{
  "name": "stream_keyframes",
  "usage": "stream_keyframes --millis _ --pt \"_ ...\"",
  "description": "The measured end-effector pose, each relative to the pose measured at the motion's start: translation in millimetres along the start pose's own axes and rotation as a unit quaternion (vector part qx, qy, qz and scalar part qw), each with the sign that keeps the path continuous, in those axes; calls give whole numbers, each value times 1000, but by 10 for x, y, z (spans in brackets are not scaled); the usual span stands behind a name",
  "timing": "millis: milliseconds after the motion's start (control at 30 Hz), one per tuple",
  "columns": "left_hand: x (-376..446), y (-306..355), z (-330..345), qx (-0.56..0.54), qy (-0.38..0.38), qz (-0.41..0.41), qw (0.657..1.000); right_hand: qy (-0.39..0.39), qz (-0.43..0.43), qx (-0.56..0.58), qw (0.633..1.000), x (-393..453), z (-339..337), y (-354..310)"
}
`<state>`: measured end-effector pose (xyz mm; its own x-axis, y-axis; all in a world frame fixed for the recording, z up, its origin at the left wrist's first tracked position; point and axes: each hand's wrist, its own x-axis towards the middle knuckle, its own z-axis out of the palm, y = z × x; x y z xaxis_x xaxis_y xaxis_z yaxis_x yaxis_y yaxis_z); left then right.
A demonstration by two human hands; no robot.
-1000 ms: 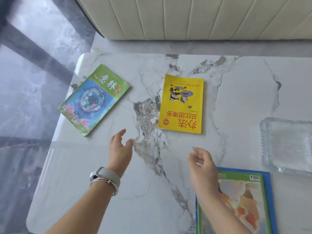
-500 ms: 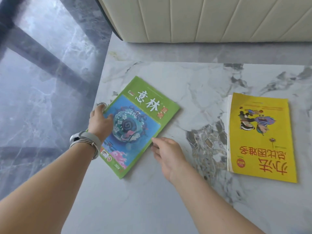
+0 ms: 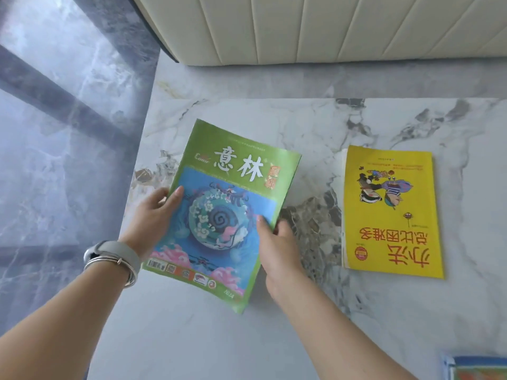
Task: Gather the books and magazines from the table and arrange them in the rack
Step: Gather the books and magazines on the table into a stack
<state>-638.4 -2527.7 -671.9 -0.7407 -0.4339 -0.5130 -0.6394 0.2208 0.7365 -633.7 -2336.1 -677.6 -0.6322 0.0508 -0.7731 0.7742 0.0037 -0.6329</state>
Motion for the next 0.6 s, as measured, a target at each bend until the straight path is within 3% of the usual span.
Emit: stream_keyframes --millis 100,267,433,600 --pt "-415 157 350 -104 -33 -11 994 33 -71 -43 996 -203 -498 -42" --pt "-1296 328 1266 -182 -94 -44 978 126 -142 -52 980 -499 -1663 66" --pt "-2459 173 2327 -224 -145 -118 957 163 -132 -109 972 -920 -3041 432" --pt "-3370 -206 3056 -153 -143 -156 965 163 -89 -135 973 -1309 -4034 881"
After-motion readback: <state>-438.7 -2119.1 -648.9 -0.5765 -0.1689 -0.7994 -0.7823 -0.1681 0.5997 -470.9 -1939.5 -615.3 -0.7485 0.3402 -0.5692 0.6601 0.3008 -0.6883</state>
